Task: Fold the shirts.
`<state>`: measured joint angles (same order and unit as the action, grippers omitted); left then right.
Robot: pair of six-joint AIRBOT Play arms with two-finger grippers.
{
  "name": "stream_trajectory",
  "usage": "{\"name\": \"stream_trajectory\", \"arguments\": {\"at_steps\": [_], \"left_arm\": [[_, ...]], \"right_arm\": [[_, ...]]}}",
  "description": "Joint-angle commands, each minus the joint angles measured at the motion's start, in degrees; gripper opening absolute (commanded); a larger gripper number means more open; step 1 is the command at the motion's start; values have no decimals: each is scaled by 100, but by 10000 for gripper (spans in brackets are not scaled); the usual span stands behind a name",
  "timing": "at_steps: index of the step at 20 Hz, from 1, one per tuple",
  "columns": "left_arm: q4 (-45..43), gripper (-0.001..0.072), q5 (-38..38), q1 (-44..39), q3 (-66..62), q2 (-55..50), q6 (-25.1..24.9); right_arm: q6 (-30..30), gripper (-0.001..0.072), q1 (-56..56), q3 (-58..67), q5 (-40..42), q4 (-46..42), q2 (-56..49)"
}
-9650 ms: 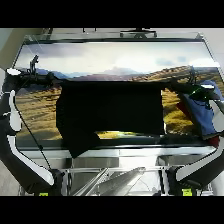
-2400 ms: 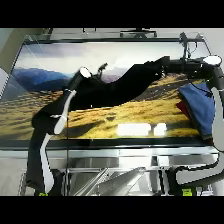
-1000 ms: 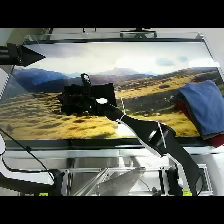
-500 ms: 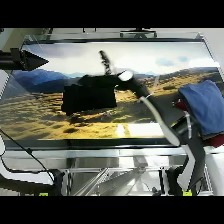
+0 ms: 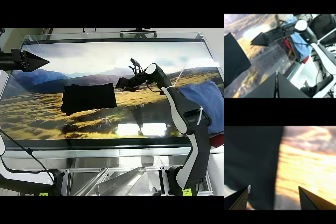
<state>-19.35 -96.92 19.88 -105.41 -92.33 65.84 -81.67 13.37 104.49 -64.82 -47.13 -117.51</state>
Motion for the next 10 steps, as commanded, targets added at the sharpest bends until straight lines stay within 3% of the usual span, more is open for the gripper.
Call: {"name": "stream_trajectory", "arguments": {"at_steps": [1,8,10], "left_arm": [[0,19,4,-4,2,0,-7],[-7,19,-20,-9,2,0,-197],[-13,19,-68,-9,4,0,-223]], "right_arm": [[120,689,103,7,-96,339,-374],[328,672,636,7,815,623,-437],[455,402,675,7,850,737,-439]]}}
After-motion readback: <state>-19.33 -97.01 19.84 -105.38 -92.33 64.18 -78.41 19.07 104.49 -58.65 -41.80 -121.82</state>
